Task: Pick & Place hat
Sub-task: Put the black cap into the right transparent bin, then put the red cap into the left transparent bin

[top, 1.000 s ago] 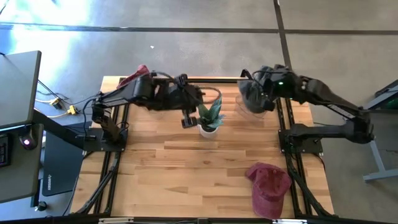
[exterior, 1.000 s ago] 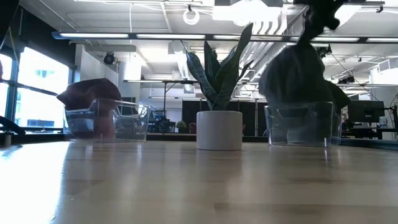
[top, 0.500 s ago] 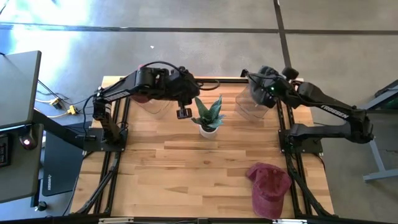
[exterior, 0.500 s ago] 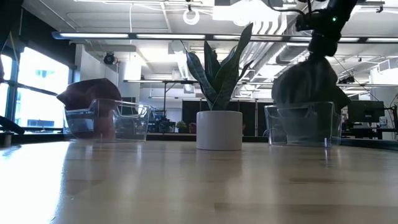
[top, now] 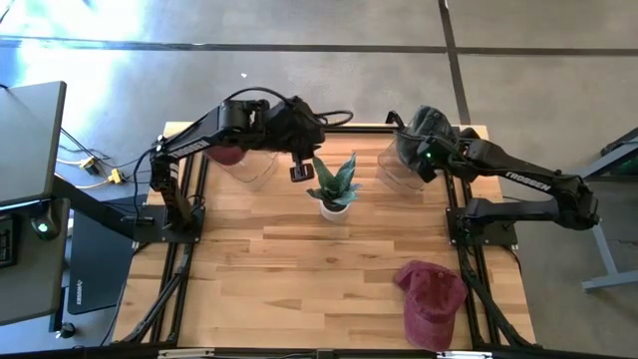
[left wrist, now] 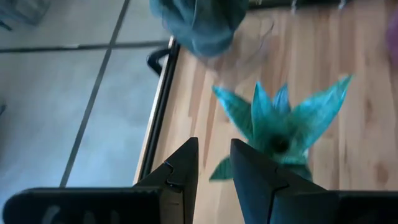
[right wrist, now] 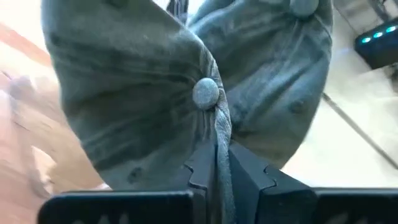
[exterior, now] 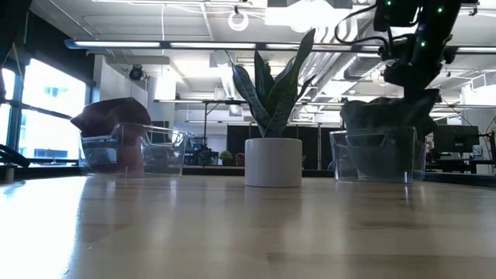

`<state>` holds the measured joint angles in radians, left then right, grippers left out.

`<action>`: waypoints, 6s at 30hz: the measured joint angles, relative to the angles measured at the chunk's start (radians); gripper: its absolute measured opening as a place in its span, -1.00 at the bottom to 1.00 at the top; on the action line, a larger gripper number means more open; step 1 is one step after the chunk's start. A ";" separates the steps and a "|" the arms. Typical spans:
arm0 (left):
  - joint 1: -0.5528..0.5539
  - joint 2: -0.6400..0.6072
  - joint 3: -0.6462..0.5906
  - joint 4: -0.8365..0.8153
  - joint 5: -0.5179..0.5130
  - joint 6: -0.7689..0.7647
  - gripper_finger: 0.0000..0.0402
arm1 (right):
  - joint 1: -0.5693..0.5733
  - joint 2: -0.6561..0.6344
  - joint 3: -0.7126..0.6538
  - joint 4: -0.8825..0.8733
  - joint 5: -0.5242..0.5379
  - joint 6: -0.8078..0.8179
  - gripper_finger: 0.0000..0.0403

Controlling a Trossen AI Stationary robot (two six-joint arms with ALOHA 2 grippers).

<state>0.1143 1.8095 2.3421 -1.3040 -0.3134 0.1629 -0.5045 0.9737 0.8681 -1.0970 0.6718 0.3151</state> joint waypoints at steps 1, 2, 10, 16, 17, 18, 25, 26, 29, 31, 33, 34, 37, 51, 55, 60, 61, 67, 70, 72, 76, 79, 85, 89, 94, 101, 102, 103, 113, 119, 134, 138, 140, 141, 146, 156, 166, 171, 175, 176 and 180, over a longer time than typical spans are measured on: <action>0.000 0.000 0.000 0.017 0.008 0.003 -0.57 | 0.000 0.000 0.004 0.010 -0.009 0.006 -0.81; 0.000 0.000 0.000 0.031 0.011 0.007 -0.57 | 0.000 0.000 0.014 0.027 -0.019 0.006 -0.78; 0.013 0.000 0.000 0.114 0.011 0.010 -0.57 | -0.125 0.000 0.060 0.114 -0.099 0.070 -0.37; 0.012 0.000 0.000 0.112 0.008 -0.037 -0.57 | -0.219 0.000 0.060 0.127 -0.076 0.162 -0.09; 0.012 0.000 0.000 0.111 0.009 -0.042 -0.57 | -0.227 0.000 0.062 0.128 -0.104 0.172 -0.06; 0.011 0.000 0.000 0.107 0.009 -0.045 -0.57 | -0.233 0.000 0.069 0.128 -0.134 0.175 -0.03; 0.010 0.000 0.000 0.096 0.008 -0.070 -0.57 | -0.238 0.001 0.192 0.120 -0.171 0.124 0.00; 0.010 0.000 0.000 0.095 0.008 -0.069 -0.57 | -0.238 0.001 0.216 0.122 -0.196 0.096 -0.01; 0.010 0.000 0.000 0.096 0.008 -0.069 -0.57 | -0.238 0.002 0.258 0.140 -0.413 -0.008 -0.07; 0.010 0.000 0.000 0.096 0.008 -0.068 -0.57 | -0.241 0.015 0.256 0.153 -0.600 -0.033 -0.16; 0.010 0.000 0.000 0.096 0.008 -0.067 -0.57 | -0.241 0.044 0.232 0.159 -0.747 -0.034 -0.29; 0.010 0.000 0.000 0.096 0.008 -0.066 -0.57 | -0.241 0.065 0.215 0.174 -0.793 -0.035 -0.38; 0.010 0.000 0.000 0.096 0.007 -0.066 -0.57 | -0.241 0.142 0.166 0.272 -0.831 -0.038 -0.66; 0.010 0.000 0.000 0.001 0.016 -0.123 -0.57 | -0.334 0.362 0.154 0.365 -0.159 -0.117 -0.95; 0.010 0.000 0.000 0.000 0.016 -0.124 -0.57 | -0.363 0.355 0.154 0.414 -0.184 -0.193 -0.98; 0.010 0.000 0.000 0.001 0.016 -0.125 -0.57 | -0.353 0.273 0.154 0.399 -0.241 -0.187 -0.95; 0.010 0.000 0.000 0.001 0.016 -0.124 -0.57 | -0.348 0.250 0.154 0.388 -0.256 -0.177 -0.95; 0.010 0.000 0.000 0.003 0.015 -0.105 -0.57 | -0.259 0.099 0.154 0.325 -0.439 -0.074 -0.96; 0.010 0.000 0.000 0.002 0.011 -0.078 -0.57 | -0.166 0.055 0.154 0.249 -0.548 0.006 -0.99; 0.010 0.000 0.000 -0.005 -0.005 -0.063 -0.57 | -0.087 0.037 0.154 0.174 -0.626 0.068 -0.98; 0.010 0.000 0.000 -0.035 -0.043 -0.033 -0.57 | 0.096 0.021 0.154 0.036 -0.789 0.196 -0.99; 0.011 0.000 0.000 -0.067 -0.068 -0.011 -0.57 | 0.241 0.019 0.154 -0.027 -0.900 0.275 -0.98; 0.011 0.000 0.000 -0.121 -0.073 0.016 -0.57 | 0.518 0.019 0.154 -0.101 -1.112 0.372 -0.92; 0.011 0.000 0.000 -0.120 -0.058 0.017 -0.57 | 0.687 0.019 0.132 -0.155 -1.184 0.429 -0.71; 0.011 0.000 0.000 -0.131 -0.055 0.016 -0.57 | 0.858 0.019 0.027 -0.069 -1.202 0.516 -0.20; 0.010 0.000 0.000 -0.159 -0.014 0.007 -0.57 | 1.032 0.019 -0.191 0.161 -1.178 0.744 0.46; 0.010 0.000 0.000 -0.156 -0.001 0.005 -0.57 | 1.045 0.019 -0.218 0.156 -1.176 0.789 0.49; 0.010 0.000 0.000 -0.152 0.005 0.005 -0.57 | 1.057 0.019 -0.242 0.155 -1.173 0.823 0.51; 0.010 0.000 0.000 -0.091 0.061 -0.002 -0.57 | 1.174 0.027 -0.276 0.223 -0.865 0.797 0.54; 0.010 0.000 0.000 -0.088 0.065 -0.029 -0.57 | 1.206 0.080 -0.276 0.245 -0.858 0.670 0.54; 0.010 0.000 0.000 -0.082 0.064 -0.048 -0.57 | 1.263 0.233 -0.276 0.385 -0.926 0.653 0.03; 0.010 0.000 0.000 -0.081 0.064 -0.052 -0.57 | 1.255 0.212 -0.276 0.407 -1.014 0.652 -0.53; 0.010 0.000 0.000 -0.080 0.064 -0.056 -0.57 | 1.233 0.175 -0.275 0.441 -1.091 0.650 -0.82; 0.010 0.000 0.000 -0.079 0.063 -0.058 -0.57 | 1.218 0.150 -0.273 0.458 -1.131 0.651 -0.89; 0.010 0.000 0.000 -0.049 0.061 -0.059 -0.57 | 1.089 -0.007 -0.212 0.519 -1.306 0.708 -0.75; 0.010 0.000 0.000 0.002 0.095 -0.075 -0.57 | 0.841 -0.143 0.001 0.185 -1.267 0.722 -0.89; 0.010 0.000 0.000 -0.111 0.189 -0.041 -0.57 | 0.847 0.184 0.340 -0.262 -0.767 0.655 -0.89; 0.010 -0.012 -0.001 -0.252 0.253 -0.008 -0.57 | 0.831 0.274 0.518 -0.197 -0.914 0.656 -0.88; -0.004 -0.026 -0.001 -0.261 0.287 0.036 -0.57 | 0.827 0.291 0.585 -0.087 -1.016 0.723 -0.86; -0.007 -0.034 -0.003 -0.261 0.292 0.046 -0.57 | 0.826 0.289 0.588 -0.092 -1.016 0.734 -0.87; -0.026 -0.063 0.002 -0.236 0.300 0.059 -0.57 | 0.818 0.285 0.564 -0.212 -0.910 0.735 -0.88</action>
<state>0.0887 1.7466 2.3436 -1.5400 -0.0135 0.2222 0.3131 1.2586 1.4320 -1.3088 -0.2381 1.0504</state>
